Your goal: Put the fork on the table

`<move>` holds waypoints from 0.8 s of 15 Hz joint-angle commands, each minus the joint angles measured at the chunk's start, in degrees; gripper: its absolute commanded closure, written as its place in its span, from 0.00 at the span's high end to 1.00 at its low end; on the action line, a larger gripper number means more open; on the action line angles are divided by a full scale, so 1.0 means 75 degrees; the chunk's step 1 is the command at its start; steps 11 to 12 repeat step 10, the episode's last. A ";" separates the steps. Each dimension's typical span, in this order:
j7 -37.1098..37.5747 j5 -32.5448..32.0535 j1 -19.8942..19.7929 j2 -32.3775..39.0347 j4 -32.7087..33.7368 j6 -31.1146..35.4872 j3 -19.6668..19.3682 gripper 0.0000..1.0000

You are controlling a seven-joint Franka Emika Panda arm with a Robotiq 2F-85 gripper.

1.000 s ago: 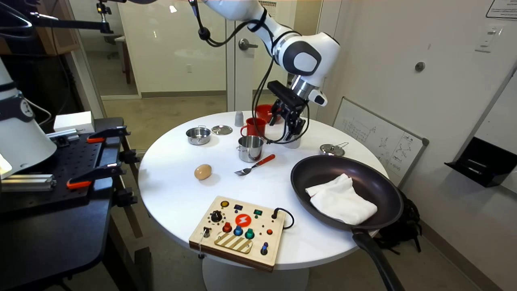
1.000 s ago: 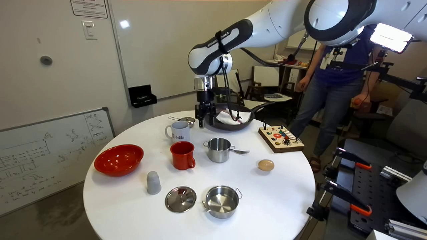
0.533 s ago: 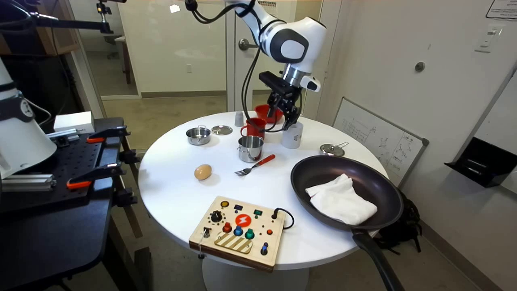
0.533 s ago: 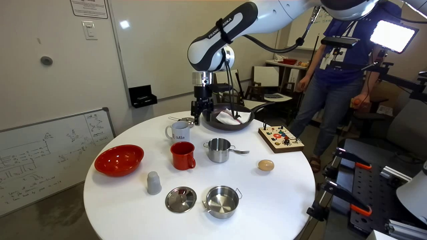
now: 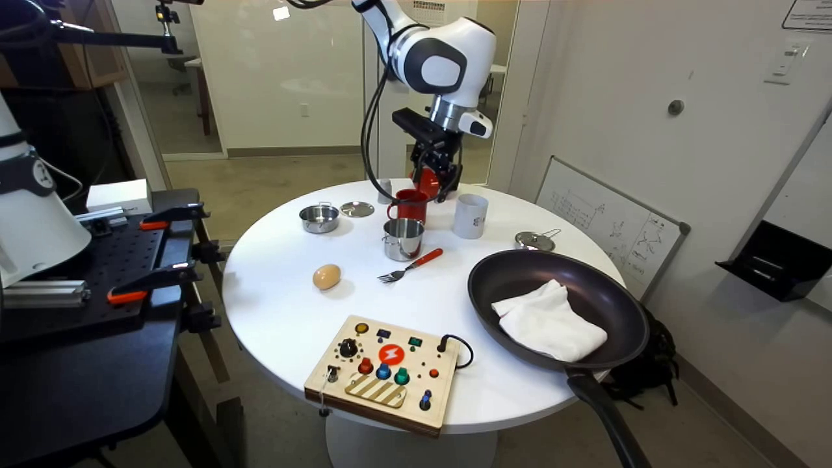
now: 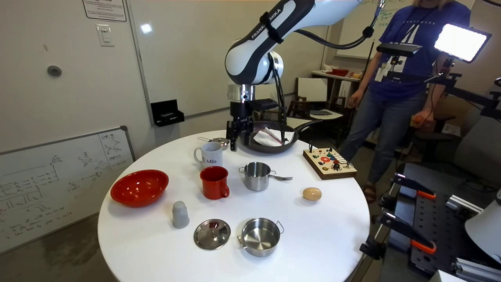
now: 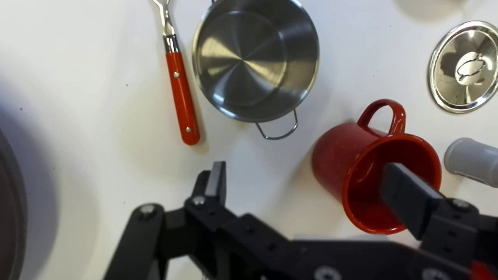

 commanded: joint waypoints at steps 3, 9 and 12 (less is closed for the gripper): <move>-0.0039 0.0075 0.0056 -0.0022 -0.0028 -0.0002 -0.0079 1.00; -0.0039 0.0075 0.0054 -0.0022 -0.0057 0.0017 -0.0078 1.00; -0.0039 0.0075 0.0054 -0.0022 -0.0058 0.0018 -0.0078 1.00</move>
